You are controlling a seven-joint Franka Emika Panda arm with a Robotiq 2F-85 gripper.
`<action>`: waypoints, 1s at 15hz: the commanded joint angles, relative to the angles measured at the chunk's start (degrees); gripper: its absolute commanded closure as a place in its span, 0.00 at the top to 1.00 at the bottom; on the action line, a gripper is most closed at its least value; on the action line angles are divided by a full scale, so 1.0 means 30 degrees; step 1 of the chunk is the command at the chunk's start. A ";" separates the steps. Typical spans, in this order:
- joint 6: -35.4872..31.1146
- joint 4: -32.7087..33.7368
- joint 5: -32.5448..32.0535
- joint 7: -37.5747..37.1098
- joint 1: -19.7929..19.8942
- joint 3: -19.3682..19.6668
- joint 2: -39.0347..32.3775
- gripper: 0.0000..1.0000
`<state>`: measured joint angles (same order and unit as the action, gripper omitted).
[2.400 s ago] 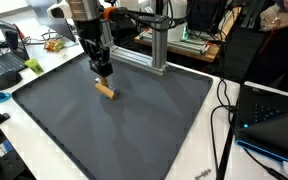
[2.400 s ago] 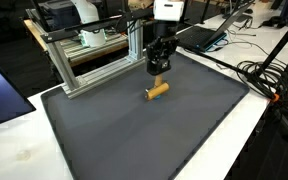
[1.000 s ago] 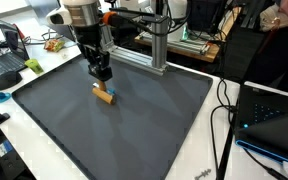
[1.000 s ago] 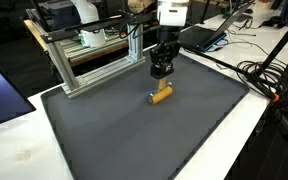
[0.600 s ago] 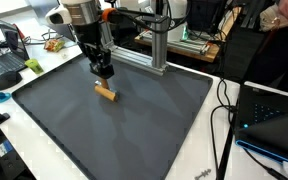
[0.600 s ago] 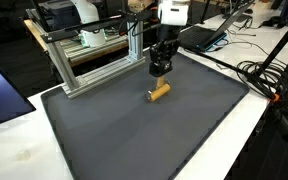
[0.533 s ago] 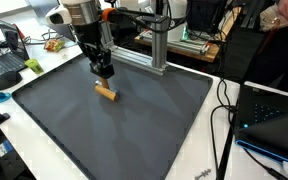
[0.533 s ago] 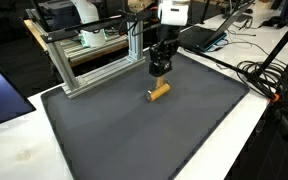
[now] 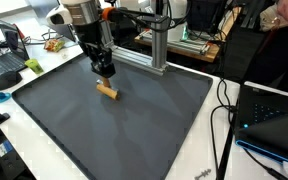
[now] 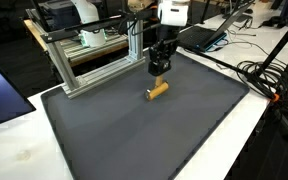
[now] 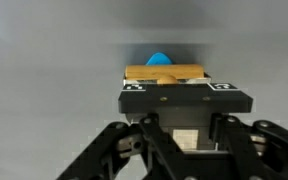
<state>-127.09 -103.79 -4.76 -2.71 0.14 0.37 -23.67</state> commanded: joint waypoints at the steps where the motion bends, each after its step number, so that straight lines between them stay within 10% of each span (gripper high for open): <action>1: 0.1364 -0.0055 0.0800 0.0648 0.0149 -0.0187 -0.0478 0.22; 15: 0.2753 -0.0600 0.0447 0.0682 0.0237 0.0113 0.0766 0.22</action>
<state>-119.36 -103.53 -3.81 -2.37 0.42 0.43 -24.13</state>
